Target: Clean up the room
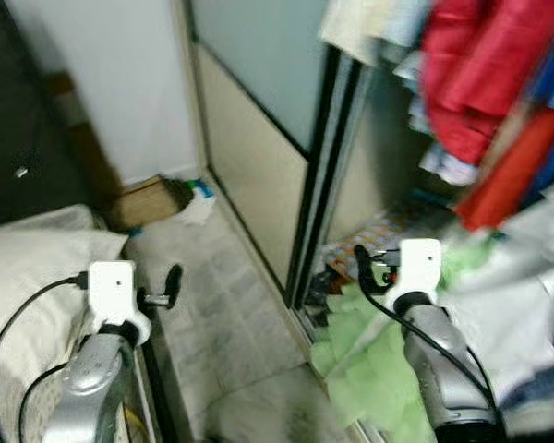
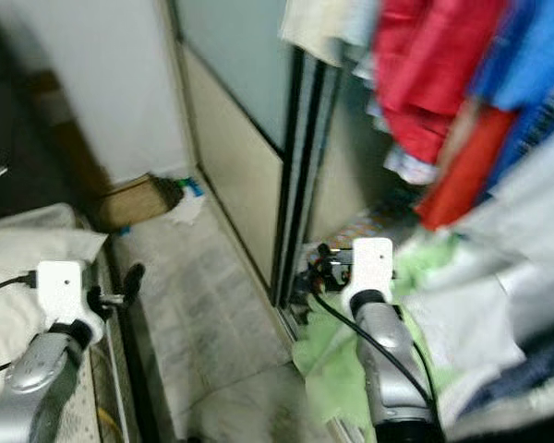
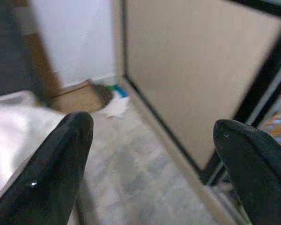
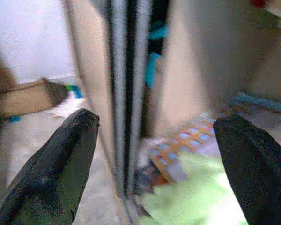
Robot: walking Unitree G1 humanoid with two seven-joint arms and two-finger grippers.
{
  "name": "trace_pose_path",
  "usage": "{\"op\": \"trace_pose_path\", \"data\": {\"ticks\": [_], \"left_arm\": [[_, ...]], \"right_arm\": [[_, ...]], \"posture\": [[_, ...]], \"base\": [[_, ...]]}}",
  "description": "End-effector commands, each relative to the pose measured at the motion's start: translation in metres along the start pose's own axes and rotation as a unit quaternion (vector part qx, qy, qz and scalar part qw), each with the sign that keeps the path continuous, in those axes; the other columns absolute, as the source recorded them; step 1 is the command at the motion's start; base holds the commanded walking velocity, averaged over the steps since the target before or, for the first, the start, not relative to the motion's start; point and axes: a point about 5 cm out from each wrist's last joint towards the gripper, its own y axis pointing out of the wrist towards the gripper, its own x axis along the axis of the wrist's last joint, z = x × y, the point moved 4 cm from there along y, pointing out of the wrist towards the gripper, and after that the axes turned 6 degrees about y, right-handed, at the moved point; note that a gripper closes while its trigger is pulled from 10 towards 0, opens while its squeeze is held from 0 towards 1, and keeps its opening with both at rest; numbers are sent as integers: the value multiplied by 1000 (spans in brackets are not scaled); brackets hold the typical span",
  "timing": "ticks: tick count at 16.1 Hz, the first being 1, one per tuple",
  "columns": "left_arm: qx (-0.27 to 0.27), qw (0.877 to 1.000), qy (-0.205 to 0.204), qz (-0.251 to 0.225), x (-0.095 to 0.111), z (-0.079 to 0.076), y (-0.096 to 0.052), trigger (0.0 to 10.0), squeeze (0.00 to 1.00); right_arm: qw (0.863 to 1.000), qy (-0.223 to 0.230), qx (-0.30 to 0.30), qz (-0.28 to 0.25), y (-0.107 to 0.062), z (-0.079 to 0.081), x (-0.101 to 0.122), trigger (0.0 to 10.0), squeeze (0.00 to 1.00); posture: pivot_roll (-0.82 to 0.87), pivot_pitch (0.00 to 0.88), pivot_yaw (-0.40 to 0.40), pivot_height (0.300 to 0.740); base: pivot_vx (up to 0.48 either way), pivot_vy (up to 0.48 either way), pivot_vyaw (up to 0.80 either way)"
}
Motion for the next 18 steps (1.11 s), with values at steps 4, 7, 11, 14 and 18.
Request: {"op": "trace_pose_path", "data": {"ticks": [4,7,11,14,18], "left_arm": [[-7,1000,-1,0,1,-3,1,10000,0],[-10,1000,-3,0,1,-6,1,10000,0],[-5,1000,-6,-2,2,-6,1,10000,0],[-3,1000,-7,-3,3,-5,1,10000,0],[1,1000,-8,-4,3,-5,2,10000,0]], "right_arm": [[1000,-6,-2,-10,1,0,6,10000,0],[1000,-9,2,-16,1,2,8,10000,0],[1000,-11,4,-19,1,4,10,10000,0],[1000,-11,5,-21,2,4,11,10000,0],[1000,-10,8,-24,3,6,13,10000,0]], "posture": [[34,76,-41,740],[32,71,-42,740],[34,78,-44,740],[33,83,-45,740],[33,86,-47,740]], "base": [[0,0,800],[0,0,800],[0,0,800],[0,0,800],[0,0,800]]}}
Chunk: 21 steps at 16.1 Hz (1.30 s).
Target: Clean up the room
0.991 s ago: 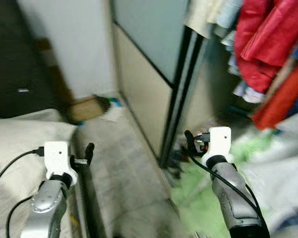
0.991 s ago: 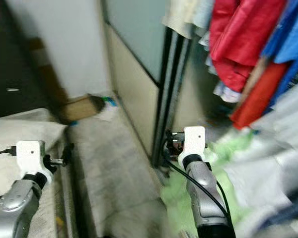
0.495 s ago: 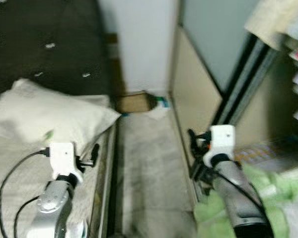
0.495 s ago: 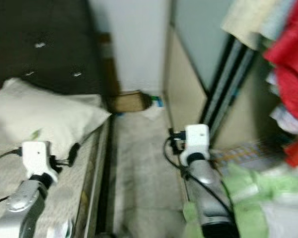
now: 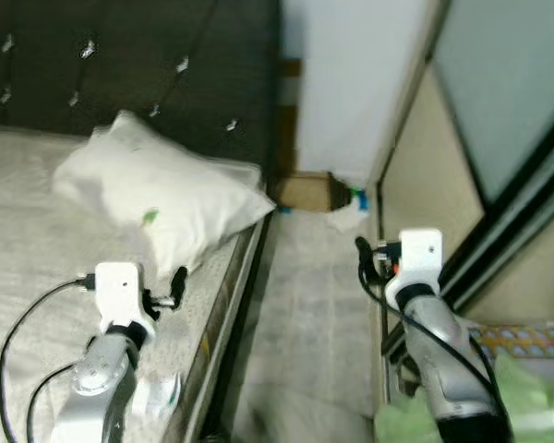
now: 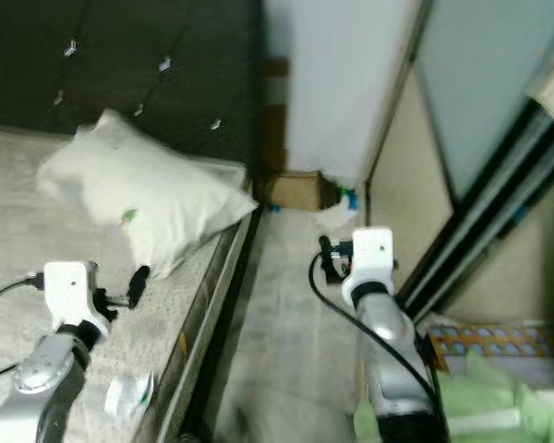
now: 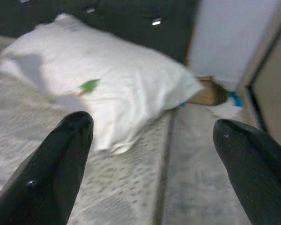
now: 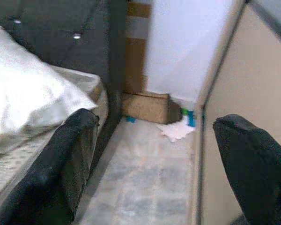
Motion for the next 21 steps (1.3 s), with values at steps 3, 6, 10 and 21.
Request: {"op": "trace_pose_path", "data": {"ticks": [3,6,10,21], "left_arm": [[6,1000,-1,-8,5,0,2,10000,0],[10,1000,-3,-10,6,0,3,10000,0],[17,1000,0,-10,6,1,2,10000,0],[19,1000,6,-11,5,2,3,10000,0]], "right_arm": [[1000,-1,8,-6,1,3,4,10000,0],[1000,4,14,-9,3,5,6,10000,0],[1000,6,23,-13,5,7,9,10000,0],[999,20,37,-14,8,12,10,10000,0]], "posture": [[32,88,-50,740],[32,88,-54,740],[32,80,-57,740],[39,63,-55,740]], "base": [[0,0,800],[0,0,800],[0,0,800],[0,0,800]]}}
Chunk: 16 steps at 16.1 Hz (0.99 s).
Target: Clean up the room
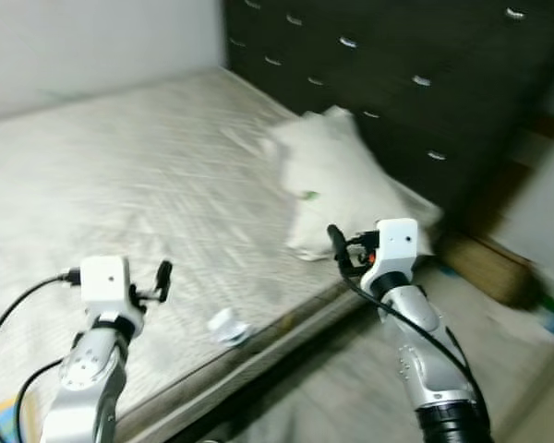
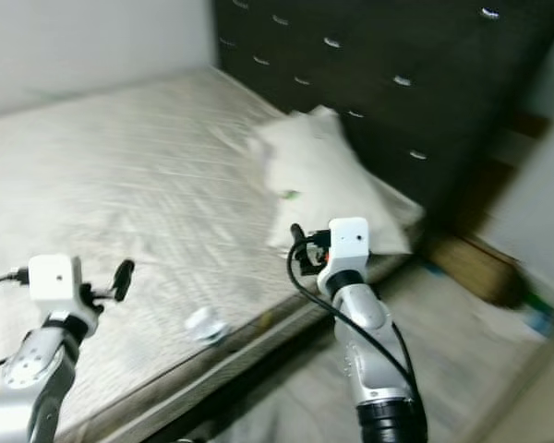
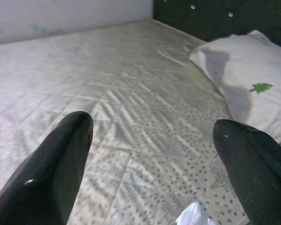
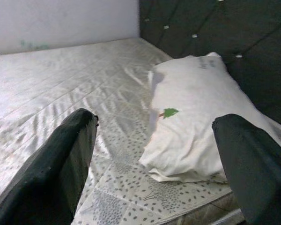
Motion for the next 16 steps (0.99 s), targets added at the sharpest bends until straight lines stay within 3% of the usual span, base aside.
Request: {"op": "trace_pose_path", "data": {"ticks": [1,16], "left_arm": [[-1,1000,5,4,-2,-2,-2,10000,0],[-20,1000,-17,-2,0,-5,0,10000,0]], "right_arm": [[1000,1,-6,2,0,-5,-1,10000,0],[1000,16,-7,-6,3,-4,1,10000,0]], "posture": [[38,60,-55,740],[39,67,-54,740]], "base": [[0,0,800],[0,0,746]]}}
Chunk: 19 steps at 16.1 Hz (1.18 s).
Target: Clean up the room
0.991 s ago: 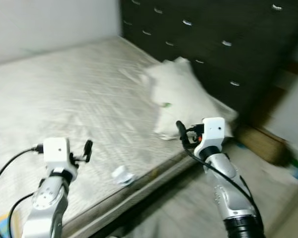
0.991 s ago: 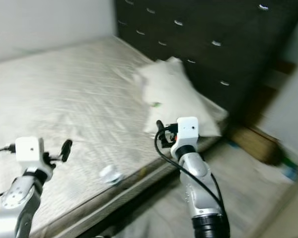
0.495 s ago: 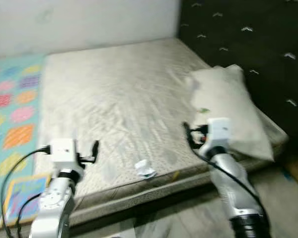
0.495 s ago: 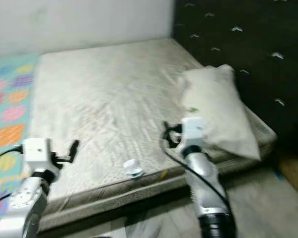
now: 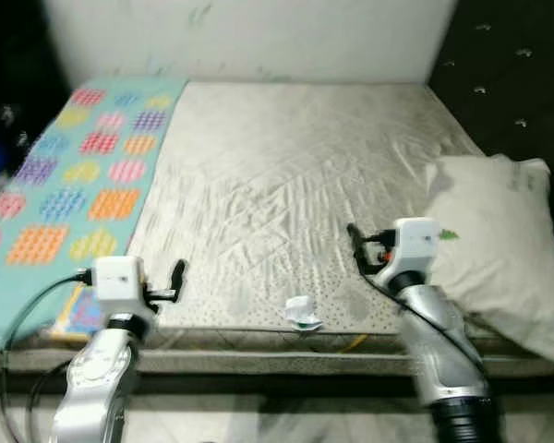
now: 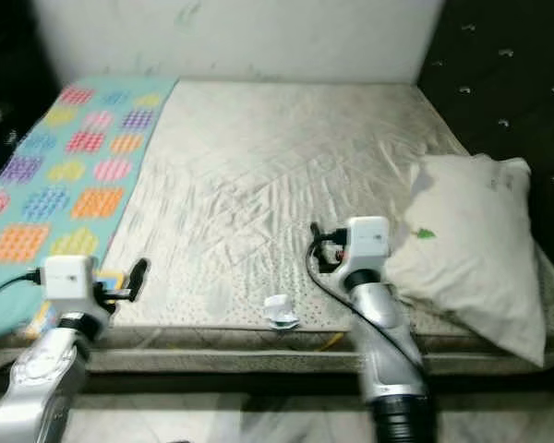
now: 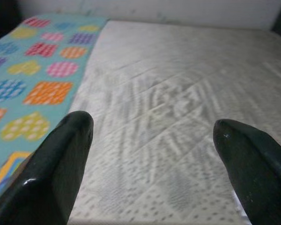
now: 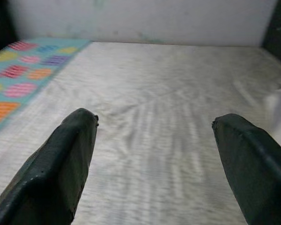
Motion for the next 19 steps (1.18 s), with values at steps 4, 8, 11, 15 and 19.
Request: {"op": "trace_pose_path", "data": {"ticks": [4,8,11,15,19], "left_arm": [[-14,1000,-6,-13,7,-4,1,10000,0],[-18,1000,-6,-14,7,-5,2,10000,0],[-21,1000,-5,-13,7,-7,2,10000,0],[-22,1000,-4,-14,8,-7,2,10000,0],[-24,1000,-4,-14,8,-8,3,10000,0]], "right_arm": [[1000,2,-3,-4,0,-4,3,10000,0],[1000,2,-3,-3,1,-3,2,10000,0],[1000,5,-3,-2,1,-3,2,10000,0],[1000,4,-2,-2,2,-3,2,10000,0],[1000,5,-2,-1,1,-3,1,10000,0]], "posture": [[39,73,-54,740],[40,78,-55,740],[41,80,-58,740],[40,82,-58,740],[40,82,-58,740]], "base": [[0,0,0],[182,0,0],[0,0,0],[60,0,0],[266,0,0]]}}
